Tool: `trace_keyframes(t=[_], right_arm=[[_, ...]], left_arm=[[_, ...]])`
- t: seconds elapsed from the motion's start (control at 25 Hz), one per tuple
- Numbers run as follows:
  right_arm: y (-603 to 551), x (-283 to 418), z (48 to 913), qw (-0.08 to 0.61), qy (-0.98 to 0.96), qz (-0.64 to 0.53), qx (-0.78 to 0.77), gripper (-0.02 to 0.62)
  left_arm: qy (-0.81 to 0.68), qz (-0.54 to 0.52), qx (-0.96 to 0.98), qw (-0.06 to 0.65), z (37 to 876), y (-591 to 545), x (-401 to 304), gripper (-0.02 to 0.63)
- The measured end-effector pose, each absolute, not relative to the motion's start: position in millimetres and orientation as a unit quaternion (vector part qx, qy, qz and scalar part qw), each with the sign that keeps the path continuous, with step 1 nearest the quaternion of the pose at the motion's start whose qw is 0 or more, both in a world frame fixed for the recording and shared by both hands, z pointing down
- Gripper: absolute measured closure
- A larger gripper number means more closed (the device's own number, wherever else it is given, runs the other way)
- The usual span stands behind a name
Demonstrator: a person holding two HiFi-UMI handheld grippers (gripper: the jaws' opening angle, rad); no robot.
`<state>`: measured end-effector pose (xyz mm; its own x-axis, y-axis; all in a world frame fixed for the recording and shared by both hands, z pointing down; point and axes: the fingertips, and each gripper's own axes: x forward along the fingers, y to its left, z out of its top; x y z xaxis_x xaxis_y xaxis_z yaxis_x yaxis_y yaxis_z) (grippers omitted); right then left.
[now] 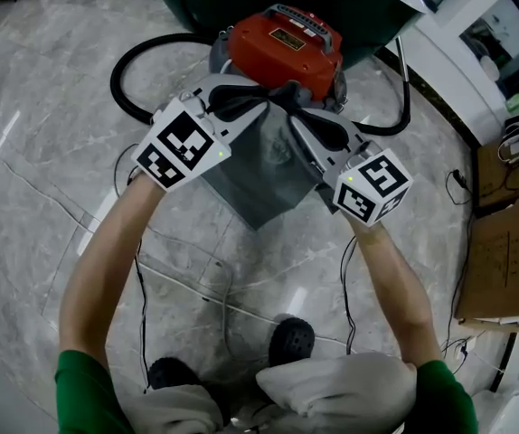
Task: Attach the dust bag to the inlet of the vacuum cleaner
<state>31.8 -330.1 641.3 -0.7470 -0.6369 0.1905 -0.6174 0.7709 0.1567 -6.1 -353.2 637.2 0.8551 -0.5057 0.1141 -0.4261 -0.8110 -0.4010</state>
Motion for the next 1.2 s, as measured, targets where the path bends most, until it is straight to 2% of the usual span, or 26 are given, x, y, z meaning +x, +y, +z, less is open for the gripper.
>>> trace_keyframes(t=[0.72, 1.2], right_arm=[[-308, 29, 628, 0.126, -0.919, -0.082, 0.366, 0.572], [-282, 16, 600, 0.101, -0.921, -0.095, 0.363, 0.572]], left_arm=[[0.279, -0.127, -0.929, 0.206, 635, -333, -19, 0.552], [0.286, -0.108, -0.931, 0.201, 610, -314, -30, 0.554]])
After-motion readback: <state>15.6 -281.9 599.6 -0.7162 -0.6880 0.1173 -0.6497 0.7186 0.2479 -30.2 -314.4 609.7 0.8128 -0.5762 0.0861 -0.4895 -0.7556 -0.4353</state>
